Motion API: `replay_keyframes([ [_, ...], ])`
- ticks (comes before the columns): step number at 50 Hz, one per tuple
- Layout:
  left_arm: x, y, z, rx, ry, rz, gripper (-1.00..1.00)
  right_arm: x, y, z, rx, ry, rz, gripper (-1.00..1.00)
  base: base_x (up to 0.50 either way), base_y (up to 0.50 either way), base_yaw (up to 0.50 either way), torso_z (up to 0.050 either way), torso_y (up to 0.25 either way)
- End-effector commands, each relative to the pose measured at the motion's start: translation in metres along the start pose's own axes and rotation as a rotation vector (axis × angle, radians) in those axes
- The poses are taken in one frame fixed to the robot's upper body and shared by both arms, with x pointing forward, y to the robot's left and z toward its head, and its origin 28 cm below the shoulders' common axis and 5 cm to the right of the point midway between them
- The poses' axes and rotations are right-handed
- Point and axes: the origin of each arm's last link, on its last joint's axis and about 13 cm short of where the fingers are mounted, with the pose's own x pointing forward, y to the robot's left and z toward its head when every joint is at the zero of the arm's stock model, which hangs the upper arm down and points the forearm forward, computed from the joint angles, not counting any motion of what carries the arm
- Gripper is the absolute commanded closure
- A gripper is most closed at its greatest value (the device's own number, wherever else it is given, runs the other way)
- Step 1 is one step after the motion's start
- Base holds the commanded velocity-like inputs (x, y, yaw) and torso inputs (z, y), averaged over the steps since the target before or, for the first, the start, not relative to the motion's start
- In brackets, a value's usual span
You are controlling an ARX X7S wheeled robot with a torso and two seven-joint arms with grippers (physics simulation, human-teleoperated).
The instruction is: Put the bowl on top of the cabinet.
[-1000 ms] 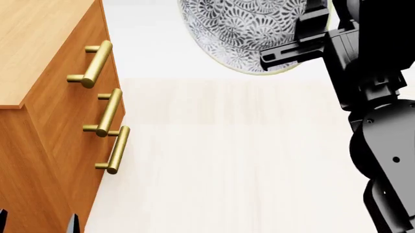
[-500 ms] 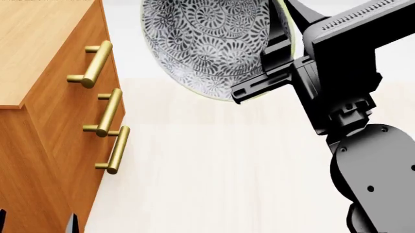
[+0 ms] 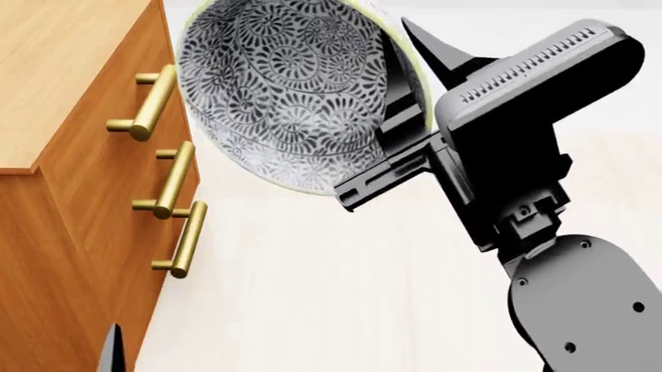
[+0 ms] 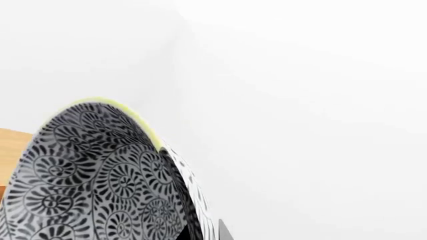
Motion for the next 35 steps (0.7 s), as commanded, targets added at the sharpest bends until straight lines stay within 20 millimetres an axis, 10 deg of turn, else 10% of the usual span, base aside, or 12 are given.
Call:
replay_keyframes([
  [1,0.006,-0.006,0.026,0.059,-0.063,-0.051,-1.0,-0.004,0.006,0.006,-0.024,-0.035,0.035,1.0,0.0,0.0,0.0,0.0,0.0],
  [35,0.038,-0.014,0.067,0.211,-0.142,-0.112,-1.0,-0.014,0.02,0.006,-0.029,-0.058,0.094,1.0,0.0,0.0,0.0,0.0,0.001],
])
